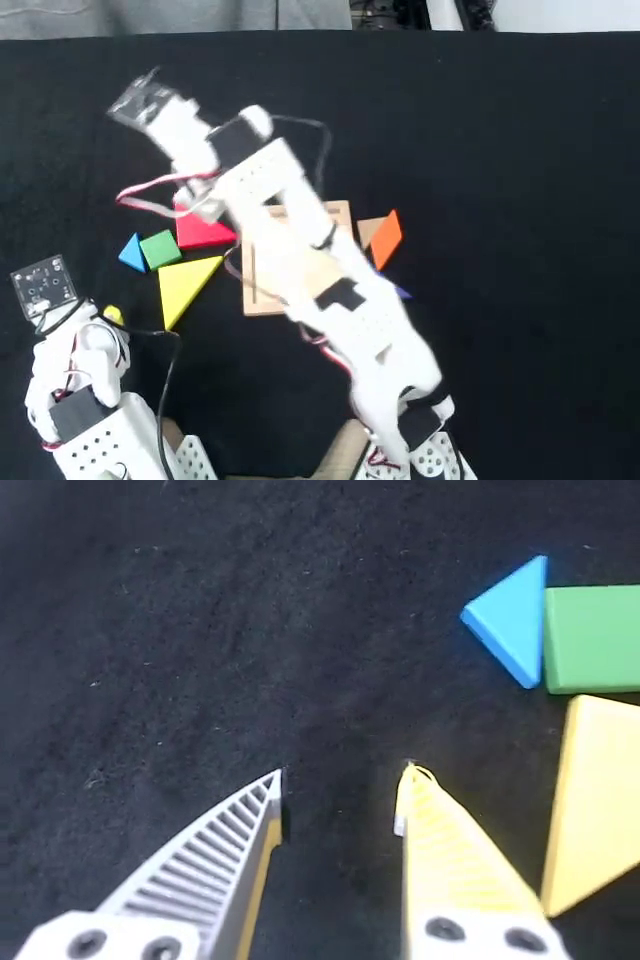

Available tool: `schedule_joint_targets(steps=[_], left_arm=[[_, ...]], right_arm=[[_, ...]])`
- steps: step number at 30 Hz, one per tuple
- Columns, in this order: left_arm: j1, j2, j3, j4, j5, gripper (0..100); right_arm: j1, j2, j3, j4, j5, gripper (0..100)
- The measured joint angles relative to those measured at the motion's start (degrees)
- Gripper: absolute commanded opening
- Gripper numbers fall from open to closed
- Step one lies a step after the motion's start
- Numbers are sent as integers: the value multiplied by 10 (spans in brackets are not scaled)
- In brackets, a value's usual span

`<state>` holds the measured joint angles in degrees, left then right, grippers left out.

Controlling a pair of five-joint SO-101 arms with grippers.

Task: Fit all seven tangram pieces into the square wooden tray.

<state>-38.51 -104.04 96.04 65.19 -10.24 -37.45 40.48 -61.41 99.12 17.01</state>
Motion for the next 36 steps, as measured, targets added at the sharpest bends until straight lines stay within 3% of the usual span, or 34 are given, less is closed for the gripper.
schedule_joint_targets(steps=[2, 10, 18, 28, 36], left_arm=[[2, 0, 0, 0, 0, 191], [4, 0, 0, 0, 0, 191], [4, 0, 0, 0, 0, 195], [4, 0, 0, 4, 0, 195], [4, 0, 0, 4, 0, 195]], right_arm=[[17, -56, 50, 0, 0, 8], [55, -381, 354, 0, 2, 19], [210, -660, 632, -38, 2, 21], [351, -723, 920, -227, 0, 24], [365, -687, 1019, -375, -63, 93]])
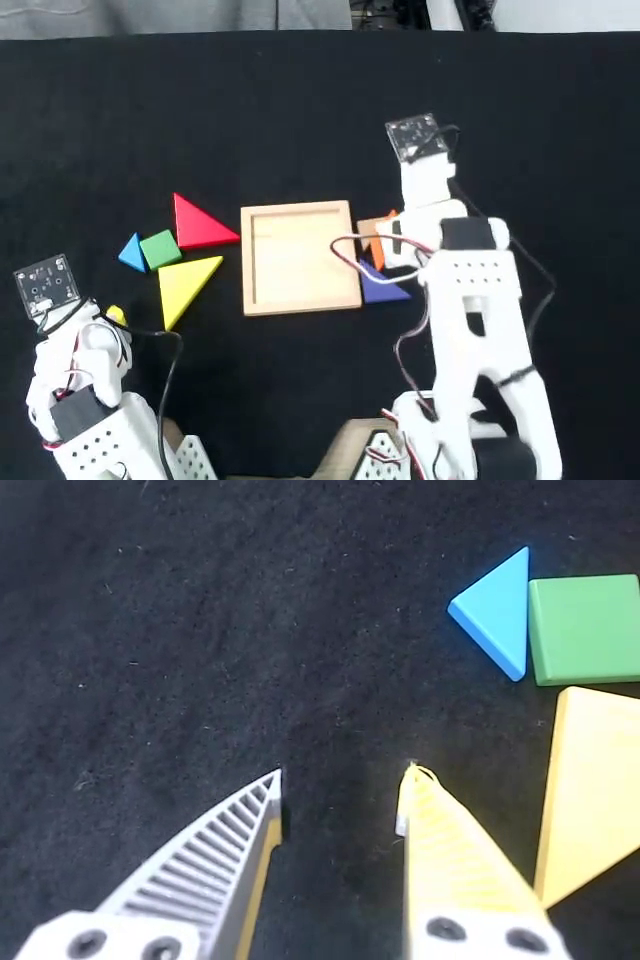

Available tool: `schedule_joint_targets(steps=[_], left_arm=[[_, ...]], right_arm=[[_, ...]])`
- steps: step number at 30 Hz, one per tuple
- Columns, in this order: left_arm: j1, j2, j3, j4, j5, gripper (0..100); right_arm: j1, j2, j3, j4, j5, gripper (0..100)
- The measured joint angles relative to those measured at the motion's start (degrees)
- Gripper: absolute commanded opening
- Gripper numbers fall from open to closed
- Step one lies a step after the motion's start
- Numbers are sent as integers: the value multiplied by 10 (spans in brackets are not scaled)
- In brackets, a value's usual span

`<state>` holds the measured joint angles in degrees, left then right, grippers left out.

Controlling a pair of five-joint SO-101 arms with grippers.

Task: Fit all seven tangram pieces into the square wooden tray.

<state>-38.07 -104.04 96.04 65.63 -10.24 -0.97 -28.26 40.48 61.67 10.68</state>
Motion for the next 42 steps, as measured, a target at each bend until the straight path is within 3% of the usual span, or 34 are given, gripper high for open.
schedule_joint_targets(steps=[8, 14, 23, 42], left_arm=[[0, 0, 0, 0, 0, 195], [0, 0, 0, 0, 0, 195], [0, 0, 0, 0, 0, 195], [0, 0, 0, 0, 0, 195]], right_arm=[[1, 195, -82, -11, -148, 194], [-11, 310, -151, 4, -269, 198], [-11, 407, -215, 1, -330, 201], [-24, 498, -316, 25, -332, 197]])
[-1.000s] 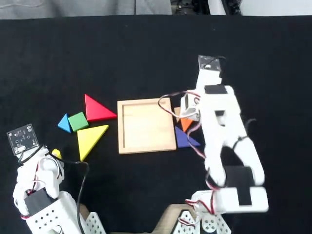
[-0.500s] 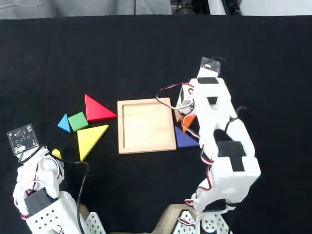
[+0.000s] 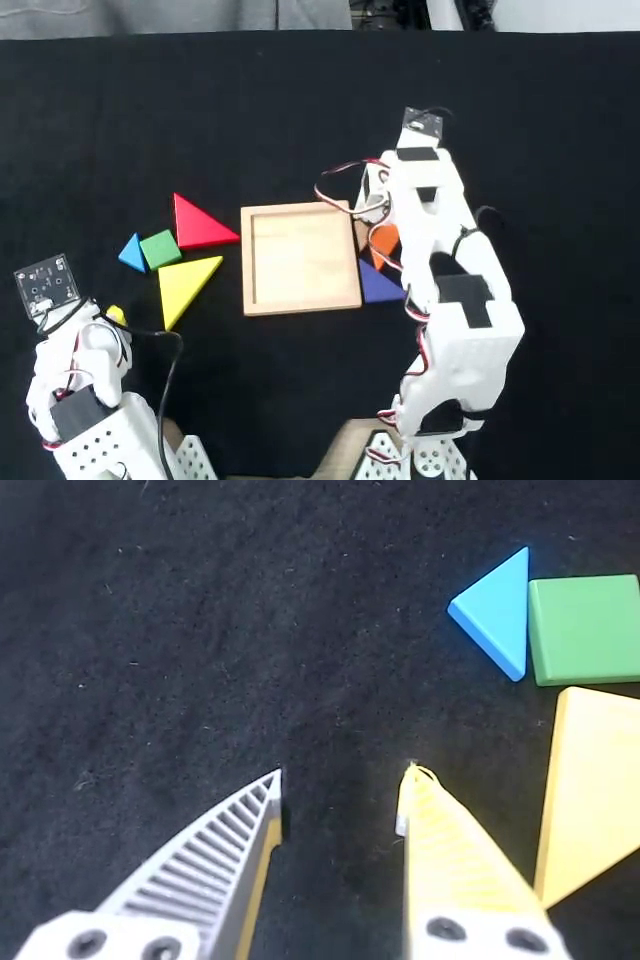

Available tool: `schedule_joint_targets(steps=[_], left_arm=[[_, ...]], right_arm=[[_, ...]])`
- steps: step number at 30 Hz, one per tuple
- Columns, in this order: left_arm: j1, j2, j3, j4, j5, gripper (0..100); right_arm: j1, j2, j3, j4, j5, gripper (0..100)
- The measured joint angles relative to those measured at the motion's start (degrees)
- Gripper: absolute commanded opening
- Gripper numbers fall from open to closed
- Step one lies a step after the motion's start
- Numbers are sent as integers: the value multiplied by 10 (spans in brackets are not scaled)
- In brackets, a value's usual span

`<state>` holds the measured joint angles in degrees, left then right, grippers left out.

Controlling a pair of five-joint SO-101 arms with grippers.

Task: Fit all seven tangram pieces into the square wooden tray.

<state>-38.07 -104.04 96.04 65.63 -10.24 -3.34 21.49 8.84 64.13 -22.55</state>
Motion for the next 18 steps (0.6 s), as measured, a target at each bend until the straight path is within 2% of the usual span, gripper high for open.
schedule_joint_targets(steps=[3, 8, 15, 18], left_arm=[[0, 0, 0, 0, 0, 195], [0, 0, 0, 0, 0, 195], [0, 0, 0, 0, 0, 195], [0, 0, 0, 0, 0, 195]], right_arm=[[1, 1, -1, 19, 0, 176], [18, 5, -1, 37, 18, 56], [19, 6, -1, 50, 36, 92], [18, 6, -1, 54, 47, 35]])
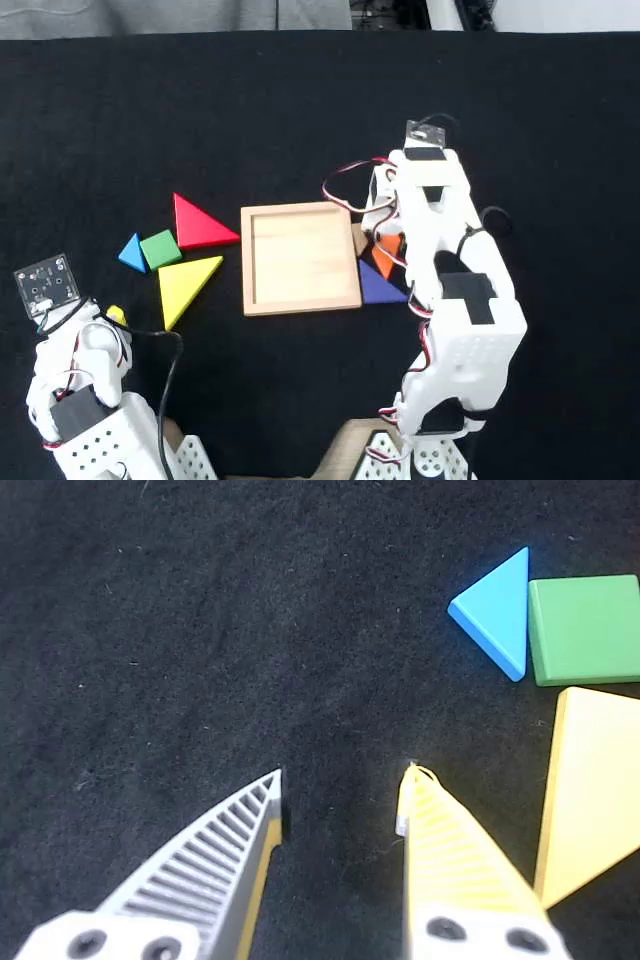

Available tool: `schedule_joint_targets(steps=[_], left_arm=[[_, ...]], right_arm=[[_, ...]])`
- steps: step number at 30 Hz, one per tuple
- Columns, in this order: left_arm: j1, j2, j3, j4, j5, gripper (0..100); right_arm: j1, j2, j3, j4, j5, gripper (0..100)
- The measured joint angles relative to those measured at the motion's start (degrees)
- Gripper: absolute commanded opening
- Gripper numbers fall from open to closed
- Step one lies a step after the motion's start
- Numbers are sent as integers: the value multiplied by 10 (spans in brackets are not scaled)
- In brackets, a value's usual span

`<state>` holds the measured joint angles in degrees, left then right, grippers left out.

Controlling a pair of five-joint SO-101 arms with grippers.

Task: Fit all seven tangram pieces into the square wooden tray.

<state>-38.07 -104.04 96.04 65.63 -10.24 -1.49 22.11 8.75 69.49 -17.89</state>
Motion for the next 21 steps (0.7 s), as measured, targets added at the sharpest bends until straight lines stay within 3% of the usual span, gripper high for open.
schedule_joint_targets(steps=[9, 17, 21], left_arm=[[0, 0, 0, 0, 0, 195], [0, 0, 0, 0, 0, 195], [0, 0, 0, 0, 0, 195]], right_arm=[[1, 2, -15, 11, 84, 21], [-2, -55, -119, 148, 139, 21], [-41, -137, -123, 196, 164, 21]])
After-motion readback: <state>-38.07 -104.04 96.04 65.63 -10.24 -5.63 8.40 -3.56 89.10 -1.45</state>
